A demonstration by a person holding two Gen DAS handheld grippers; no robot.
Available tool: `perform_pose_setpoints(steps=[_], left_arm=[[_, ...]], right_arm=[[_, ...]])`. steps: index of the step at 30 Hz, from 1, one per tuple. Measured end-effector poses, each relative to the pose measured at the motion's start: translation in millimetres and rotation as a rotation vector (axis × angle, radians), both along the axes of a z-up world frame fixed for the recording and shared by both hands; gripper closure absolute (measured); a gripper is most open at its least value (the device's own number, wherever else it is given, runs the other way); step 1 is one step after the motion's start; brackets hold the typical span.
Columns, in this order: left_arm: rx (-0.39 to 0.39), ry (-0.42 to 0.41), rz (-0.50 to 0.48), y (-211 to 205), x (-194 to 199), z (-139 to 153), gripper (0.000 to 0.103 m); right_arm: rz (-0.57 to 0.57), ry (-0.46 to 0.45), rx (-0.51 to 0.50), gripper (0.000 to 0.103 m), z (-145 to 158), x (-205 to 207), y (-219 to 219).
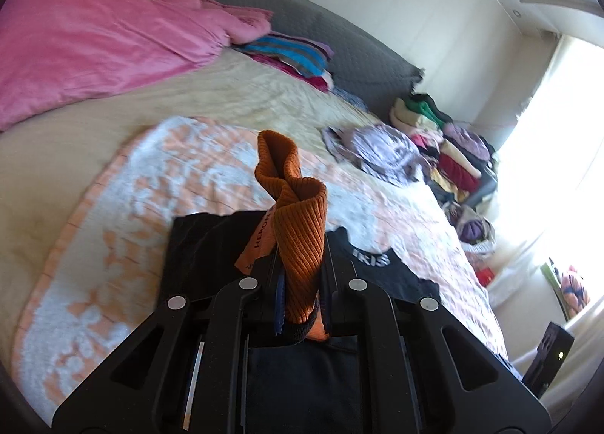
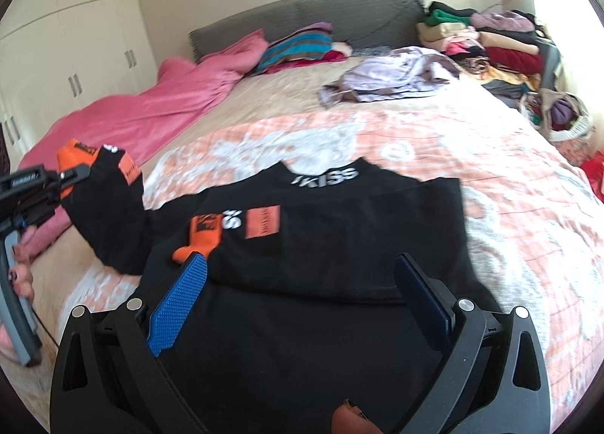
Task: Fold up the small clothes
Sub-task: 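Carry the sleeve across the shirt body and release it with the left tool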
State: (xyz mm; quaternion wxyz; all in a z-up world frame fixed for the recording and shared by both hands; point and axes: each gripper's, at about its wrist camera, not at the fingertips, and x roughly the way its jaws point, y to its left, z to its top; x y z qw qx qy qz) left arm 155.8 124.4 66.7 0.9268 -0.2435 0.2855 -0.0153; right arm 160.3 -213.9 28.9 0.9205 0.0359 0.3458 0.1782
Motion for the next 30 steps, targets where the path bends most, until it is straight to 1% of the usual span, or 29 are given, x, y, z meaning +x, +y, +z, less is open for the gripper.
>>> perform_pose_setpoints(steps=[5, 10, 15, 24, 29, 30], left_arm=[[0.016, 0.023, -0.063, -31.7, 12.1, -7.3, 0.096], [0.031, 0.048, -0.123, -60.8, 21.1, -17.7, 0.096], [0.04, 0.079, -0.174, -84.6, 24.4, -26.2, 0.096], [0.057, 0.144, -0.254, -123.0, 33.7, -49.8, 0.096], [0.072, 0.196, -0.294, -137.3, 36.8, -68.1, 0.094], [0.078, 0.205, -0.301, -139.6, 37.2, -70.9, 0.092]], right_arm=[[-0.077, 0.002, 0.017, 0.004, 4.2, 4.9, -31.2], [-0.133, 0.004, 0.072, 0.004, 9.6, 6.3, -58.7], [-0.148, 0.0, 0.124, 0.004, 16.5, 4.6, -74.9], [-0.177, 0.0, 0.153, 0.004, 22.2, 5.9, -90.5], [-0.178, 0.03, 0.195, 0.004, 16.5, 10.5, -97.2], [-0.175, 0.043, 0.21, 0.004, 14.2, 12.5, -98.8]])
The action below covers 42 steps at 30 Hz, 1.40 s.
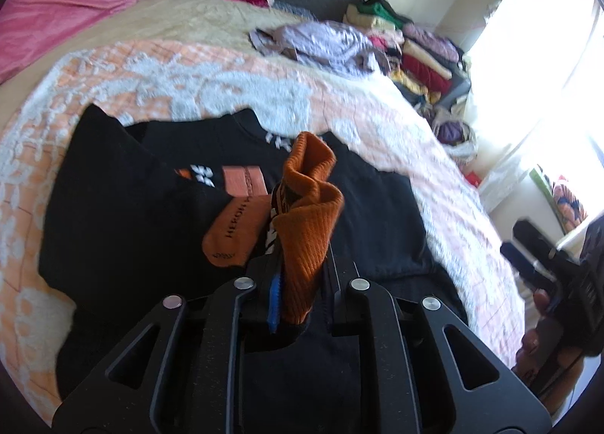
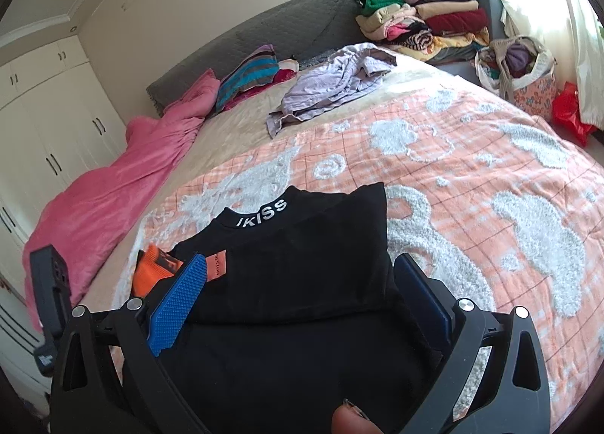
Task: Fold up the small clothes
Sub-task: 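Carry the sleeve across the shirt body and release it with the left tool, then grasp the folded orange cuff with the right tool and lift it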
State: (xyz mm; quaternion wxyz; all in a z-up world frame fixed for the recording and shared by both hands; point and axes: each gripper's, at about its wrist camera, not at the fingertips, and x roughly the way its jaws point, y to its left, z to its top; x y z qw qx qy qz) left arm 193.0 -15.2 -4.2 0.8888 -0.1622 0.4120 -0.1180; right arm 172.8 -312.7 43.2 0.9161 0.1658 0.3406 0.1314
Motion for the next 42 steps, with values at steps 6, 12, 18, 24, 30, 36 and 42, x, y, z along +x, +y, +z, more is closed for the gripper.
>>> perform_pose_setpoints(steps=[6, 12, 18, 24, 30, 36, 42], left_arm=[[0.03, 0.064, -0.08, -17.9, -2.5, -19.9, 0.073], [0.046, 0.066, -0.129, -19.2, -13.6, -17.8, 0.049], [0.08, 0.02, -0.063, 7.2, -22.1, 1.5, 0.029], [0.137, -0.009, 0.089, 50.1, -24.5, 13.2, 0.009], [0.116, 0.0, 0.163, 84.6, -29.8, 17.5, 0.009], [0.111, 0.019, 0.192, 102.8, -35.4, 18.0, 0.009], [0.105, 0.026, 0.204, 111.1, -38.2, 18.0, 0.009]], right_arm=[[0.008, 0.039, 0.025, 0.004, -9.6, 5.4, -0.6], [0.04, 0.075, 0.008, 0.004, -20.0, 9.2, 10.3], [0.108, 0.132, -0.001, 0.004, -35.6, 14.7, 31.5], [0.222, 0.259, 0.053, 0.005, -67.4, 19.1, 69.6], [0.257, 0.296, 0.042, 0.021, -87.7, 19.3, 100.9], [0.269, 0.26, 0.018, 0.055, -94.8, 19.3, 112.8], [0.282, 0.167, -0.017, 0.092, -86.9, 20.6, 119.1]])
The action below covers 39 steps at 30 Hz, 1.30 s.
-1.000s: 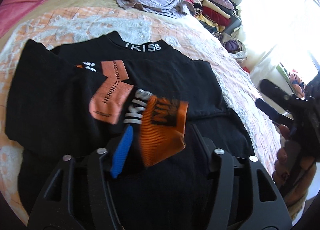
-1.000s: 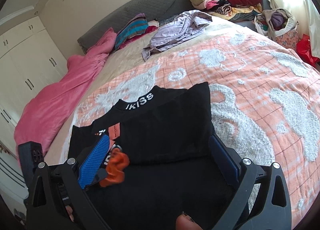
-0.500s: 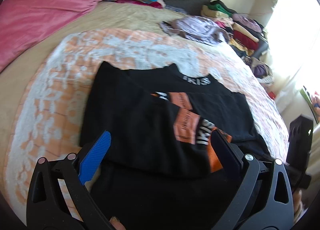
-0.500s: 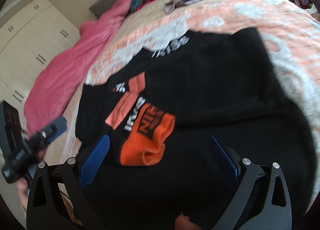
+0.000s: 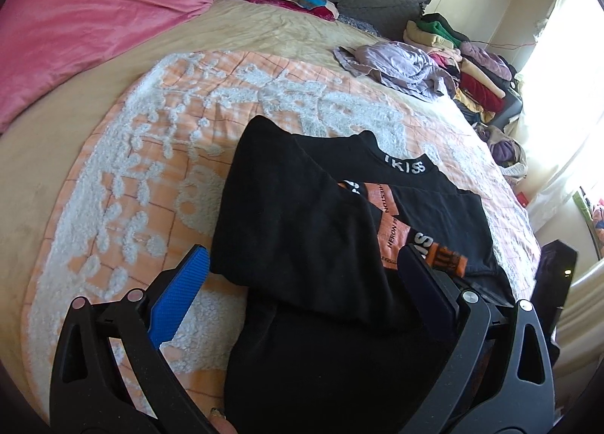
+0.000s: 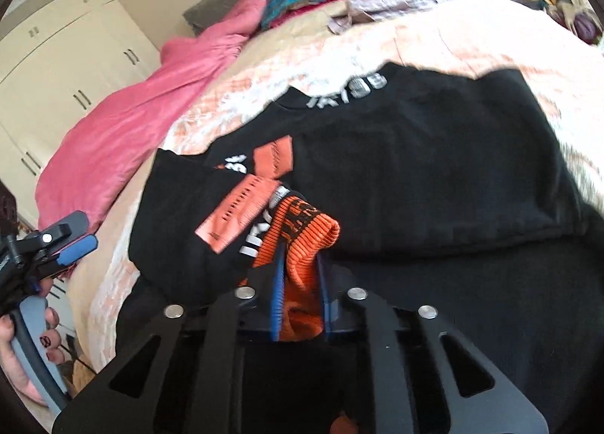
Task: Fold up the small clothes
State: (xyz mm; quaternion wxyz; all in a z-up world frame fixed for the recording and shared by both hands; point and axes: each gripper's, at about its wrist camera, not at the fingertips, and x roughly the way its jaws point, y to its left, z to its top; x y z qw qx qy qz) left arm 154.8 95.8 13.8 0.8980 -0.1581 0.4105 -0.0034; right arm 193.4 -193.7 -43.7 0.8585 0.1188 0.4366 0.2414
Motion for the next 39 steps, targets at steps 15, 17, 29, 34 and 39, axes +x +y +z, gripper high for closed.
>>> perform_pose_setpoints(steps=[15, 17, 29, 34, 39], left_arm=[[-0.037, 0.016, -0.005, 2.9, 4.9, -3.0, 0.009], [-0.028, 0.02, -0.018, -0.7, 5.8, -4.0, 0.009], [0.035, 0.022, -0.077, -18.7, 16.0, -9.5, 0.009], [0.039, 0.009, -0.087, -26.9, 25.7, -11.5, 0.01], [0.029, 0.001, -0.093, -34.3, 35.8, -17.0, 0.02]], right_arm=[[0.029, -0.372, -0.189, 0.094, 119.6, 11.7, -4.2], [0.003, -0.38, -0.2, 0.094, 120.2, 14.1, -13.3], [-0.121, -0.336, -0.234, 0.094, 79.7, 14.9, -52.5], [-0.134, -0.315, -0.247, 0.094, 66.0, 17.6, -57.3], [-0.145, -0.283, -0.237, 0.094, 56.9, 22.5, -64.6]])
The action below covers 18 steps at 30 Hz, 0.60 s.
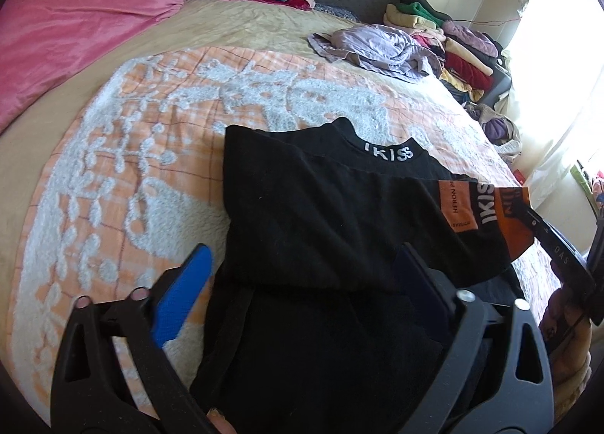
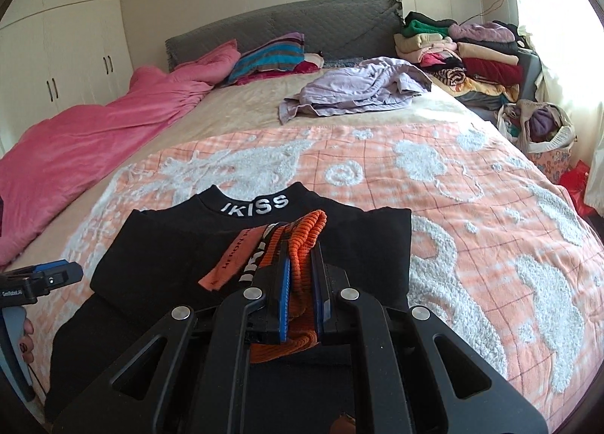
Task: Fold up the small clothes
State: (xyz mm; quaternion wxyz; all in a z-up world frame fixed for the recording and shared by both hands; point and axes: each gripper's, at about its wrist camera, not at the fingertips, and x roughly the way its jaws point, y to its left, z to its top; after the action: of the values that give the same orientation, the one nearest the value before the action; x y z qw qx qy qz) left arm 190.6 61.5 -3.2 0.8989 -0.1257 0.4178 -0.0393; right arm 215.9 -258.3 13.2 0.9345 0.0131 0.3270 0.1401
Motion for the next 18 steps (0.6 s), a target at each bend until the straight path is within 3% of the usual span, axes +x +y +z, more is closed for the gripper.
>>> perform_pose_setpoints(steps=[4, 8, 11, 14, 18], left_arm=[[-0.034, 0.017, 0.001, -3.5, 9.9, -7.5, 0.033], [-0.012, 0.024, -0.031, -14.1, 17.8, -12.4, 0.045], [-0.005, 0.041, -0.04, -18.6, 22.5, -17.5, 0.046], [-0.014, 0.033, -0.029, -13.9, 19.9, -16.1, 0.046], [-0.028, 0.005, 0.011, 5.2, 12.2, -9.8, 0.046]], right_arm=[[-0.007, 0.014, -0.002, 0.094, -3.7, 3.5, -3.6], [-0.013, 0.032, -0.005, 0.094, -9.2, 6.8, -5.9], [-0.019, 0.047, -0.014, 0.092, -12.8, 8.1, -5.6], [-0.058, 0.054, -0.04, 0.072, -13.1, 9.8, -8.6], [-0.061, 0.054, -0.025, 0.072, -10.6, 9.2, -15.7]])
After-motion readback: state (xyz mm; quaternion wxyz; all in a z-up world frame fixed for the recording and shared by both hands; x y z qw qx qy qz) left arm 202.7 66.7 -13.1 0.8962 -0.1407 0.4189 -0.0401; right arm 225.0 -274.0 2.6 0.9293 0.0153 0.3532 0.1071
